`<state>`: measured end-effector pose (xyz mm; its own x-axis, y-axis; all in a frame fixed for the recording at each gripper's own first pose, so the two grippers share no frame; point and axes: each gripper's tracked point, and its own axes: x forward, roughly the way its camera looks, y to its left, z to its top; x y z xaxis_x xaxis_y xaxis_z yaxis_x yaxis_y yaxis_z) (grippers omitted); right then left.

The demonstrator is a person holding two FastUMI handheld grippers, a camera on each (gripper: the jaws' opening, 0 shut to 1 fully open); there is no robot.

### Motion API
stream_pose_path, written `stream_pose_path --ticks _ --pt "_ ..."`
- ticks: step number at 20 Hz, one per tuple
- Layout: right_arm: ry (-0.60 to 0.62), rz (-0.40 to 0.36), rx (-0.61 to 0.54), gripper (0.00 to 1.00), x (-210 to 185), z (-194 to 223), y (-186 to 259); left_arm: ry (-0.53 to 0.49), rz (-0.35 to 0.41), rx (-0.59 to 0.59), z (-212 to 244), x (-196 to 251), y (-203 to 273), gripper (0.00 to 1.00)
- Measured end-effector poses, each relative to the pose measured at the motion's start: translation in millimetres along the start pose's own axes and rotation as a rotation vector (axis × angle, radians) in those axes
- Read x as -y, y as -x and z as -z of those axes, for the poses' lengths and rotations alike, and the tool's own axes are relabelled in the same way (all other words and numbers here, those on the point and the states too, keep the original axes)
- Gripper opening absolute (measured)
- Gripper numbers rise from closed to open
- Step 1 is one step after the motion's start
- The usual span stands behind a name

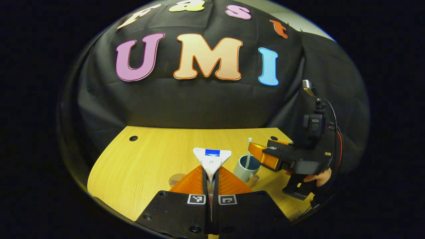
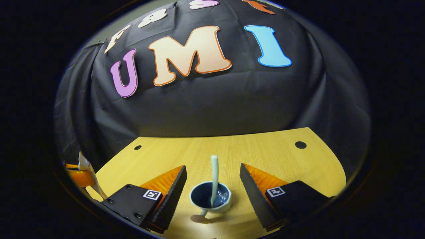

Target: Put the toothbrush and toothpaste on the desktop into the cup, then pick up the cup and place it on the coaster on the desktop.

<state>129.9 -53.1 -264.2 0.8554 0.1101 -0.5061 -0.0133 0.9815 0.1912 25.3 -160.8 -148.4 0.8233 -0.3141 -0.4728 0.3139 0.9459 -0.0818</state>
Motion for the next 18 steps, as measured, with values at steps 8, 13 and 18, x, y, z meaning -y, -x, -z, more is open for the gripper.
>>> stream_pose_path --ticks 8,13,18 --pt "0.008 0.023 -0.038 0.96 30.6 25.9 39.3 0.059 0.131 0.103 -43.2 44.9 -43.9 0.00" --pt "0.029 0.028 -0.057 0.99 45.1 34.6 56.7 0.026 0.173 0.163 -64.4 72.3 -81.2 0.00" --pt "0.024 0.038 -0.063 0.99 63.0 35.0 69.9 0.103 0.227 0.137 -53.4 105.4 -113.9 0.02"
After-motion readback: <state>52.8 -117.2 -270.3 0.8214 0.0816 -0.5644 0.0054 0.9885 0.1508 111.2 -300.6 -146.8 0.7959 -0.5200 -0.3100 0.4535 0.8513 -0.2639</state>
